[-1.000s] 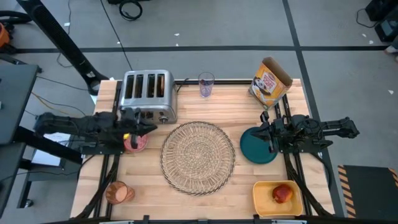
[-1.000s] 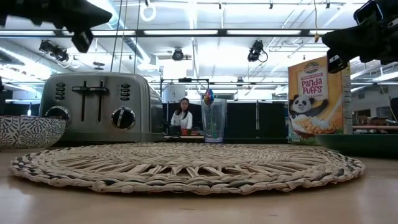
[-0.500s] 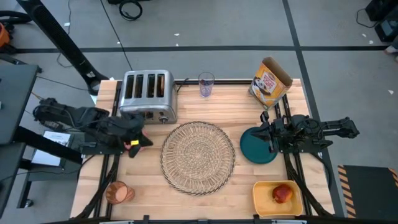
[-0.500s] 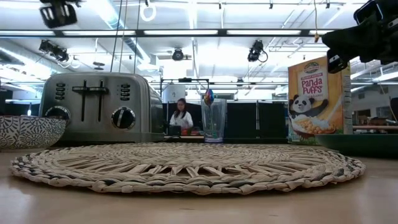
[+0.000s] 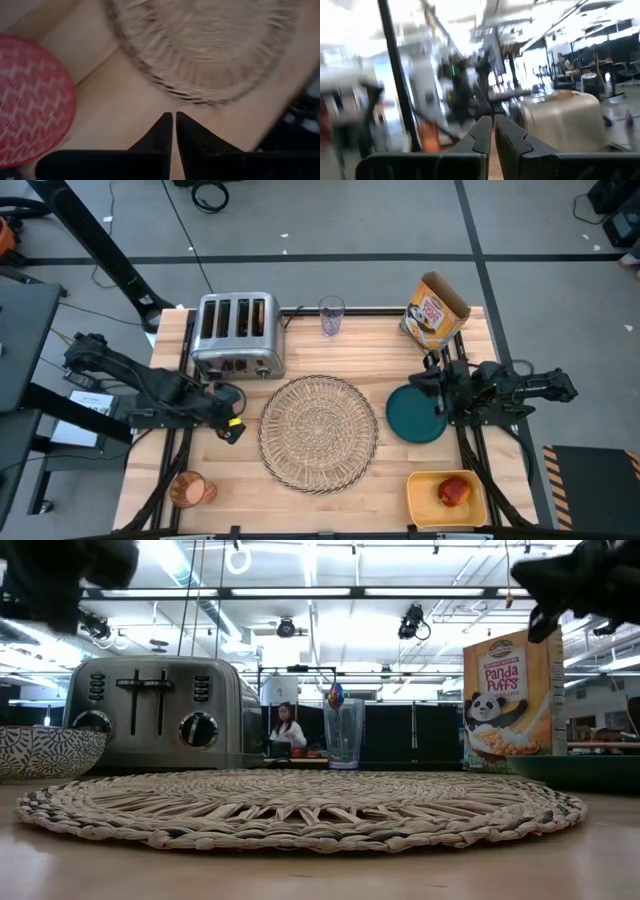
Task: Arrange a breakfast setting
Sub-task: Move the red bowl to the middle of the brown placemat
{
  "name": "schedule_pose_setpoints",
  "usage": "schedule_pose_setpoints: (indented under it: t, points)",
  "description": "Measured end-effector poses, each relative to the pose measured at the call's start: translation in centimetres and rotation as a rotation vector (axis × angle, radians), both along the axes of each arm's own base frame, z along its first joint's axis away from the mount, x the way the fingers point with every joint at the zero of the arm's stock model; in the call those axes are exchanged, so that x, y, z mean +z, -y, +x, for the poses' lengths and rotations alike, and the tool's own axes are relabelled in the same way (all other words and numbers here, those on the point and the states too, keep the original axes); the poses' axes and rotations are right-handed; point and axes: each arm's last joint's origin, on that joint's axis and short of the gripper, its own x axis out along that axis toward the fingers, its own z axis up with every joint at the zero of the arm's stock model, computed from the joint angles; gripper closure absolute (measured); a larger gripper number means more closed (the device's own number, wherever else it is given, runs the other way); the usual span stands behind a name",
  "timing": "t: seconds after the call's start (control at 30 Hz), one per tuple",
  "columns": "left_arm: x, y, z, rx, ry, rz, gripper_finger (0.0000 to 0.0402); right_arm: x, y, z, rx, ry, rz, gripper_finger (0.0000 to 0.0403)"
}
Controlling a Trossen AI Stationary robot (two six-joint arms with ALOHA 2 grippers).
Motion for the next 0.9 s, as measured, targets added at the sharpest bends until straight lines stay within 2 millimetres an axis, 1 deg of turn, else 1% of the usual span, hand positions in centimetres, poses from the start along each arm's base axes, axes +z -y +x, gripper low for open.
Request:
schedule_pose_setpoints:
  t: [0.1,0.23,0.3,0.37,0.47,0.63,0.73,0.8,0.9]
  points:
    - [-1.4,-0.6,0.2,0.072,-0.052,0.002,0.0339,1.0,0.4,-0.4,-0.091,0.112,0.068,0.0370]
    - [-2.8,-1.4,0.5,0.143,-0.097,0.014,0.0292,1.5,1.0,-0.9,-0.215,0.212,0.305,0.0370]
    - [-3.2,-1.9,0.7,0.176,-0.104,0.024,0.0272,1.6,1.0,-0.9,-0.220,0.230,0.364,0.0370]
    - [-3.5,-2.3,0.9,0.204,-0.105,0.066,0.0255,2.1,1.0,-0.9,-0.198,0.220,0.353,0.0370]
    - [-3.5,-2.7,1.1,0.224,-0.090,0.125,0.0239,3.4,0.8,-0.7,-0.179,0.195,0.346,0.0373]
    - [-3.7,-3.4,1.1,0.244,-0.112,0.153,0.0235,6.7,0.6,0.1,-0.204,0.115,0.252,0.0387]
    - [-3.7,-3.5,1.1,0.227,-0.119,0.157,0.0235,8.8,0.4,0.8,-0.207,0.052,0.212,0.0394]
    - [-3.4,-3.5,1.1,0.205,-0.127,0.145,0.0235,10.0,0.2,1.4,-0.192,0.002,0.188,0.0396]
    - [-2.1,-3.4,1.2,0.172,-0.121,0.138,0.0238,11.5,-0.2,2.6,-0.170,-0.086,0.162,0.0395]
